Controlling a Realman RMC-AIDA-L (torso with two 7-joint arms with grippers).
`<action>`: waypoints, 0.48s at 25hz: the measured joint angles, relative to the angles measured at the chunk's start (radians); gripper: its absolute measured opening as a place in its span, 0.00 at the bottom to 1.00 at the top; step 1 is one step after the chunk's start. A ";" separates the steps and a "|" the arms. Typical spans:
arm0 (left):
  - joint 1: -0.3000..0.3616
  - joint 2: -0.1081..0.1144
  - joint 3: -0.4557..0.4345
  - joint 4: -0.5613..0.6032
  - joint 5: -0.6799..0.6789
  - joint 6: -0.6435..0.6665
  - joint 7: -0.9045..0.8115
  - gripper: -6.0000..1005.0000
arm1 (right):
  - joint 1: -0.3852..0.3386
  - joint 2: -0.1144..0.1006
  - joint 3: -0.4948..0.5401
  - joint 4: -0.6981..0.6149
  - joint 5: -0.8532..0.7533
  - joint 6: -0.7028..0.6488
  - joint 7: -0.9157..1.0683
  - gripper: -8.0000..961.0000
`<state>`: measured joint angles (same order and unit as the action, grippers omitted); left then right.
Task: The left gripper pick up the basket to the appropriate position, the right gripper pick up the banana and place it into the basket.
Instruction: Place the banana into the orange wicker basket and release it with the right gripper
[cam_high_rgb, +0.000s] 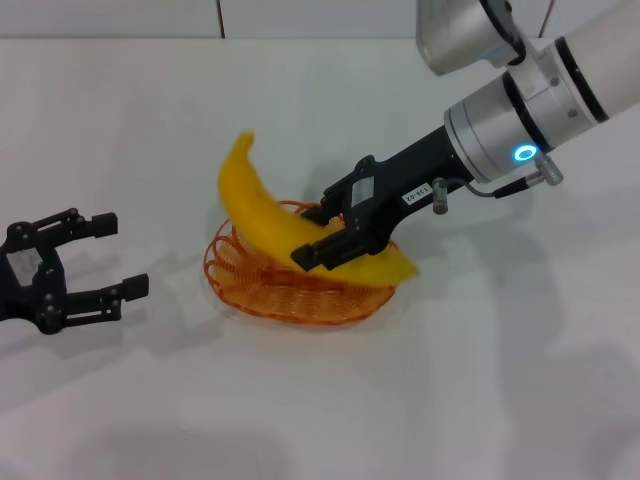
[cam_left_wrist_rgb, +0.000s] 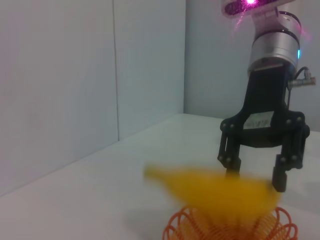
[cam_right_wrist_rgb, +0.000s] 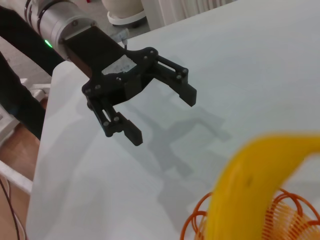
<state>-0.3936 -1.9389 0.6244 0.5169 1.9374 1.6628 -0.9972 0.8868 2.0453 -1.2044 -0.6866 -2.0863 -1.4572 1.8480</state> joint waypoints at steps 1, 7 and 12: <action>0.000 0.000 0.000 0.000 0.000 0.000 0.000 0.88 | 0.001 0.000 0.000 0.003 0.000 0.000 -0.003 0.67; -0.001 0.000 0.000 0.000 0.000 0.000 0.000 0.88 | 0.001 0.000 0.011 0.007 0.001 0.003 0.005 0.68; 0.004 0.002 0.000 0.000 0.000 0.000 0.000 0.88 | -0.004 -0.006 0.014 -0.001 -0.001 -0.009 0.016 0.80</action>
<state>-0.3899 -1.9373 0.6243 0.5169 1.9374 1.6628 -0.9970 0.8831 2.0390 -1.1900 -0.6871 -2.0871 -1.4660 1.8640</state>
